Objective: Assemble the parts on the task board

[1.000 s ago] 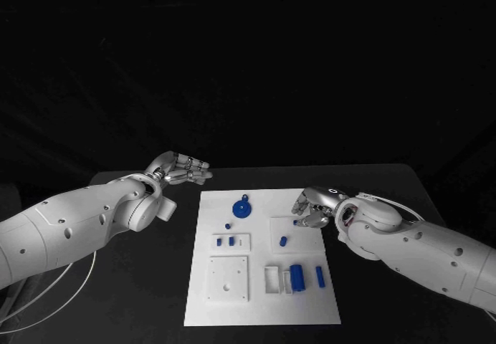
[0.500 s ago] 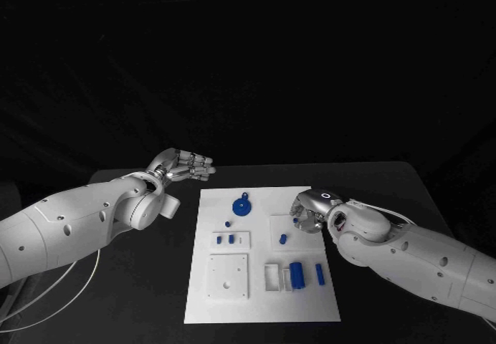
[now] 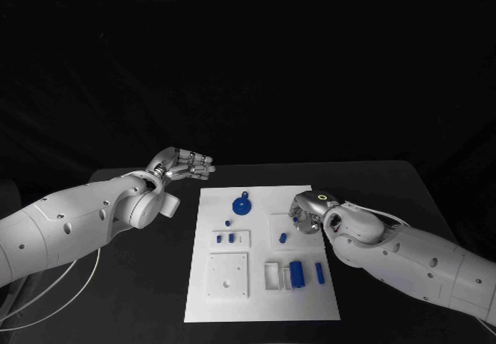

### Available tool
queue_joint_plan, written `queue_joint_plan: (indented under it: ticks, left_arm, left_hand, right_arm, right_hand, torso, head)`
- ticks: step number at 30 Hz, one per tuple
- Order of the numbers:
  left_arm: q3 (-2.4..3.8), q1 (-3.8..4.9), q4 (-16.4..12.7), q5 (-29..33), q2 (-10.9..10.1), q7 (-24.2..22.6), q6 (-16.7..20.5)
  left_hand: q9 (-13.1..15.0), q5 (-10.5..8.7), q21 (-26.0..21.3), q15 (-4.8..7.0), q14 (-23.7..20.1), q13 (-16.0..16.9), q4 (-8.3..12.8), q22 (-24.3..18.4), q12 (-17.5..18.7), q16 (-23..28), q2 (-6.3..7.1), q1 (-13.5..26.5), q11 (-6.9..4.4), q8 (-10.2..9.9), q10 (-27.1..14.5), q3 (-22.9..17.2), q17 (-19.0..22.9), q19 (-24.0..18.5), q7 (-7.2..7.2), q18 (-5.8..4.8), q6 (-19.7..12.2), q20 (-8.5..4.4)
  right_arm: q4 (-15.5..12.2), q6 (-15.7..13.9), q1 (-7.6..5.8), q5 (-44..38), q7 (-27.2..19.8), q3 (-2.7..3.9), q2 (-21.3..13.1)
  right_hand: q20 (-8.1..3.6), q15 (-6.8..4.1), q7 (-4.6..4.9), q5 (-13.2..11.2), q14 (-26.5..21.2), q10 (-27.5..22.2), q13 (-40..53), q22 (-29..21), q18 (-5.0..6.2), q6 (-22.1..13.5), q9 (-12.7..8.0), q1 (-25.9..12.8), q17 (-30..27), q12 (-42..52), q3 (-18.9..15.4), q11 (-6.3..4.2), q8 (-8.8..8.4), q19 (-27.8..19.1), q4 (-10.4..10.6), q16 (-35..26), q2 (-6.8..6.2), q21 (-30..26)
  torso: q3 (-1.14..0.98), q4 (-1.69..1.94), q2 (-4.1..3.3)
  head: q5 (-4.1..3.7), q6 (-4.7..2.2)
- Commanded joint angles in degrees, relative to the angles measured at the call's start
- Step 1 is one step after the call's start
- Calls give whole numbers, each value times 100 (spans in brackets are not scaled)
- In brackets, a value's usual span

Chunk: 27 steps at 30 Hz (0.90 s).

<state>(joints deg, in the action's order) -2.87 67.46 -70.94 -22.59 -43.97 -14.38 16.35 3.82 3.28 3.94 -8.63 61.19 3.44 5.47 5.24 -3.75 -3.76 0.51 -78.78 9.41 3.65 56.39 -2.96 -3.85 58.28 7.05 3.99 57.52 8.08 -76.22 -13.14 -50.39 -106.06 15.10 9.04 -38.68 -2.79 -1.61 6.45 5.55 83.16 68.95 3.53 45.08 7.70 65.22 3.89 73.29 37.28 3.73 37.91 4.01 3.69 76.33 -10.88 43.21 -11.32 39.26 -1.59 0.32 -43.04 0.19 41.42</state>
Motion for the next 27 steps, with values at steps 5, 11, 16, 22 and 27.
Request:
queue_joint_plan:
  ticks: [5,11,16,22,27]
  left_arm:
    - [5,10,-11,38,12,-55,-122]
    - [5,10,-9,32,19,-34,-117]
    - [5,10,-5,4,19,-16,-113]
    - [5,10,-1,-89,18,-31,-45]
    - [5,10,13,-213,23,-78,25]
  left_hand:
    - [-8,-16,27,-18,5,-8,-11,-23,-19,21,12,17,34,1,-15,-18,1,43,40,78,6,-15]
    - [-8,-15,28,-16,12,-7,-14,-45,-21,19,5,15,33,1,-16,-22,0,50,42,77,14,-16]
    - [-8,-15,37,-6,47,-8,-6,-54,-21,17,-16,2,33,1,-12,-30,-3,71,67,80,33,-25]
    - [-9,-13,35,1,67,-8,9,-69,-22,17,-21,-8,26,-1,-2,-27,-2,76,110,73,40,-31]
    - [-9,-10,37,6,85,-8,17,-75,-21,16,-22,-13,24,0,8,-32,-4,79,106,68,43,-36]
  right_arm:
    - [99,45,41,-174,123,-76,47]
    - [136,67,64,-227,151,-117,101]
    - [145,168,78,-343,198,-163,109]
    - [140,221,94,-533,296,-213,99]
    - [111,70,102,-625,348,-222,116]
  right_hand:
    - [-12,-8,-24,-30,-32,165,-8,301,73,147,11,-37,0,-34,139,-30,-3,-69,6,51,50,53]
    - [-80,-90,-88,-61,-50,427,0,666,-21,364,29,-30,20,-30,83,-116,8,2,17,67,112,325]
    - [-145,-154,-168,-27,-47,761,13,979,-108,665,90,29,32,-23,-62,-225,34,70,-33,71,191,610]
    - [-214,-200,-209,-40,-45,945,13,1220,-155,843,135,90,47,-28,-90,-272,-3,29,-191,52,296,677]
    - [-224,-212,-229,-213,-35,1000,15,1373,-156,902,149,83,60,-26,31,-285,-1,41,-229,46,319,690]
  torso:
    - [-2,-7,0]
    - [-5,-2,0]
    - [-1,-2,1]
    - [0,-6,2]
    - [-5,-4,0]
  head:
    - [3,16]
    - [4,31]
    - [-13,48]
    - [-20,55]
    - [-28,57]
